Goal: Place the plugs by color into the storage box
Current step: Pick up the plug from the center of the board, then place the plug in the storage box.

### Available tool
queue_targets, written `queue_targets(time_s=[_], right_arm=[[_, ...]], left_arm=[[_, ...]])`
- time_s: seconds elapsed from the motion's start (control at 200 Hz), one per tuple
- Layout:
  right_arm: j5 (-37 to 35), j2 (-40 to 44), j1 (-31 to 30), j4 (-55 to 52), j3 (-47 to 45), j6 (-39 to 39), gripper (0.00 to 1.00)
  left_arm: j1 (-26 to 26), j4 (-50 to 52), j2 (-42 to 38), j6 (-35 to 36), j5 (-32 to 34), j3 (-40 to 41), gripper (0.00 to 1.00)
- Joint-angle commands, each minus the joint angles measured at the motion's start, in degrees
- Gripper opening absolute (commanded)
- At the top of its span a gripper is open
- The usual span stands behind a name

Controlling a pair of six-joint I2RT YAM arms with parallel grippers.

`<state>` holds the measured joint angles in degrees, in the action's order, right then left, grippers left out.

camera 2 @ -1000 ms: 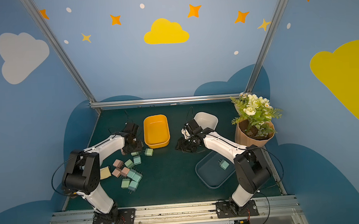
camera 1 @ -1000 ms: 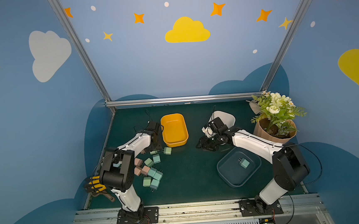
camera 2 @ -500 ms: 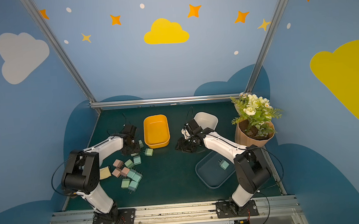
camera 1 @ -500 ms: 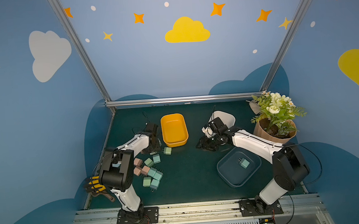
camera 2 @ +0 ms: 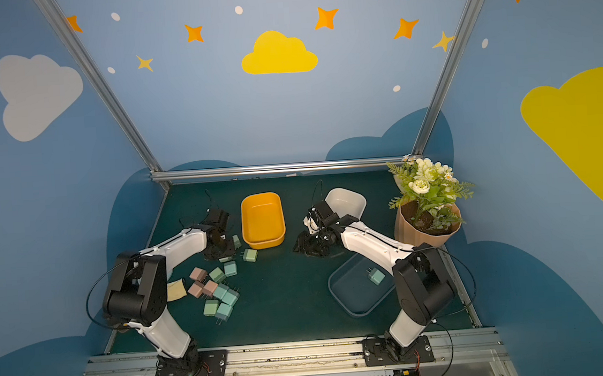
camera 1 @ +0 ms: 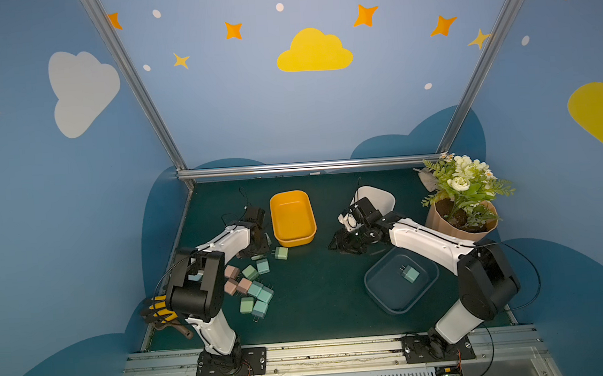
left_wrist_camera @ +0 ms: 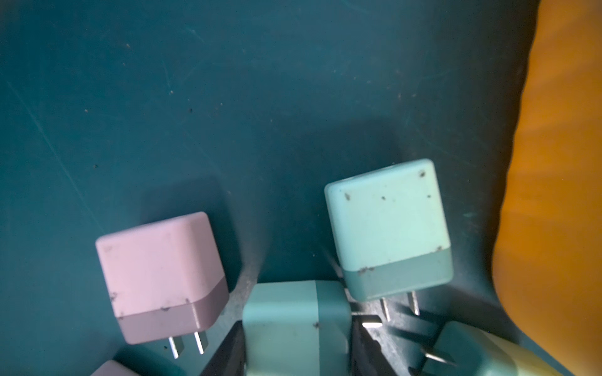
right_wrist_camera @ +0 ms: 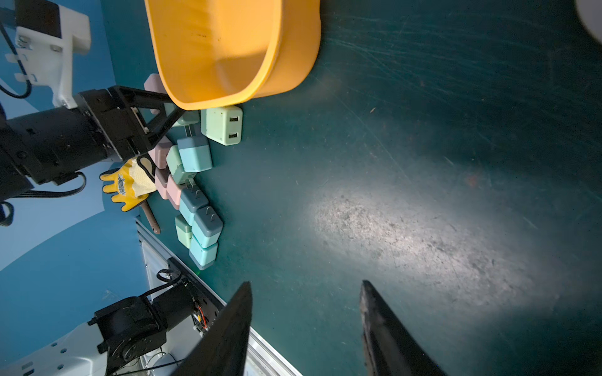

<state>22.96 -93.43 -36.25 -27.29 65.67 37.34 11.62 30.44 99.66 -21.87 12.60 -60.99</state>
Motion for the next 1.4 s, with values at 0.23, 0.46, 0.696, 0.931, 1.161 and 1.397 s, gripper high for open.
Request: queue_targets(time_s=[0.23, 0.46, 0.696, 0.931, 1.161, 1.397], right_arm=[[-2.7, 0.9, -0.7, -2.4, 2.5, -1.2, 0.54], [-3.1, 0.3, -0.7, -3.7, 5.0, -2.9, 0.54], [-4.7, 0.4, 0.2, -6.4, 7.8, -5.7, 0.54], [-7.1, 2.6, 3.4, -10.1, 8.5, -9.1, 0.56], [-10.4, 8.9, 6.6, -11.3, 5.0, -9.6, 0.56], [-18.0, 19.1, 8.2, -11.2, -3.2, -5.6, 0.57]], left_arm=[[-0.3, 0.5, -8.6, 0.5, 2.1, 1.3, 0.42], [-0.2, 2.3, -13.2, 1.4, 1.6, 0.2, 0.42], [1.1, 1.9, -15.5, 2.3, -3.6, -2.5, 0.42], [6.2, 2.3, -11.4, 3.8, -3.8, -9.1, 0.43], [12.8, 2.1, -1.7, 5.8, -4.7, -21.5, 0.43], [20.4, 2.3, 14.8, 6.4, -8.9, -40.8, 0.40]])
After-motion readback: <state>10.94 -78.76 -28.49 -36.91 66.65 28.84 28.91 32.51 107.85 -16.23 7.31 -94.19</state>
